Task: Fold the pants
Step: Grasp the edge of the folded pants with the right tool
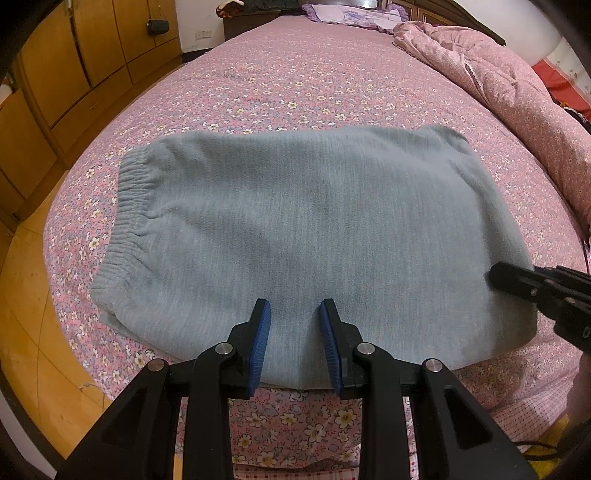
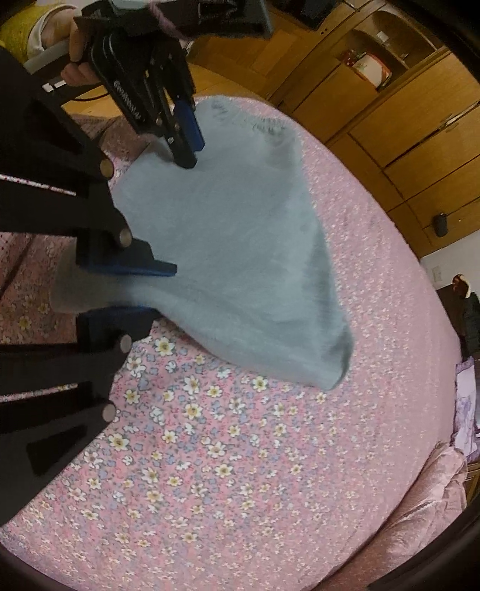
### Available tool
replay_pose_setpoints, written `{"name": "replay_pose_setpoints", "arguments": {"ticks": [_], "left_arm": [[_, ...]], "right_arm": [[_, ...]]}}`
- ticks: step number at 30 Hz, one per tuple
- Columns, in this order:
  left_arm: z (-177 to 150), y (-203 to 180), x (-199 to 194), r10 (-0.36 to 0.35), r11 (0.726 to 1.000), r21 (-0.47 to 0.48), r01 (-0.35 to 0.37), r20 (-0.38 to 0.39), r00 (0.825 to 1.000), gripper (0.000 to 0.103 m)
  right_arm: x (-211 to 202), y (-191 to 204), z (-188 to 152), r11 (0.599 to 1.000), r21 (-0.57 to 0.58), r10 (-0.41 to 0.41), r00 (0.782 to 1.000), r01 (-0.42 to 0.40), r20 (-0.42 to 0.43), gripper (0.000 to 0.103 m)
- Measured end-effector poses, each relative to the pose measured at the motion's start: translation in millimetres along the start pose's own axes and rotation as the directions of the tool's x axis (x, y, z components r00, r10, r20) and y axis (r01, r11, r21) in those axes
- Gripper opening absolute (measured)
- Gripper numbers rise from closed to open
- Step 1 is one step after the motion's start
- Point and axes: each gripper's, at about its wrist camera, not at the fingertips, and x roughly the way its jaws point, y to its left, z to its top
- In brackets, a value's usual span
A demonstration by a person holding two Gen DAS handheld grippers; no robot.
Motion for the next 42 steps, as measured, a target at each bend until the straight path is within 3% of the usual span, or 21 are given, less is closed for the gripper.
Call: {"name": "replay_pose_setpoints", "arguments": {"ticks": [14, 24, 42], "left_arm": [[-3, 4, -10, -0.007, 1.0, -0.026, 0.007, 0.006, 1.0, 0.021], [0, 22, -36, 0.026, 0.998, -0.056, -0.022, 0.063, 0.998, 0.021], [13, 85, -57, 0.122, 0.984, -0.146, -0.105, 0.117, 0.986, 0.021]], "right_arm": [[-32, 33, 4, 0.995, -0.096, 0.034, 0.996, -0.026, 0.078, 0.01], [-46, 56, 12, 0.986, -0.164, 0.057, 0.992, -0.038, 0.11, 0.01], [-64, 126, 45, 0.936, -0.329, 0.174, 0.977, -0.124, 0.126, 0.01]]}}
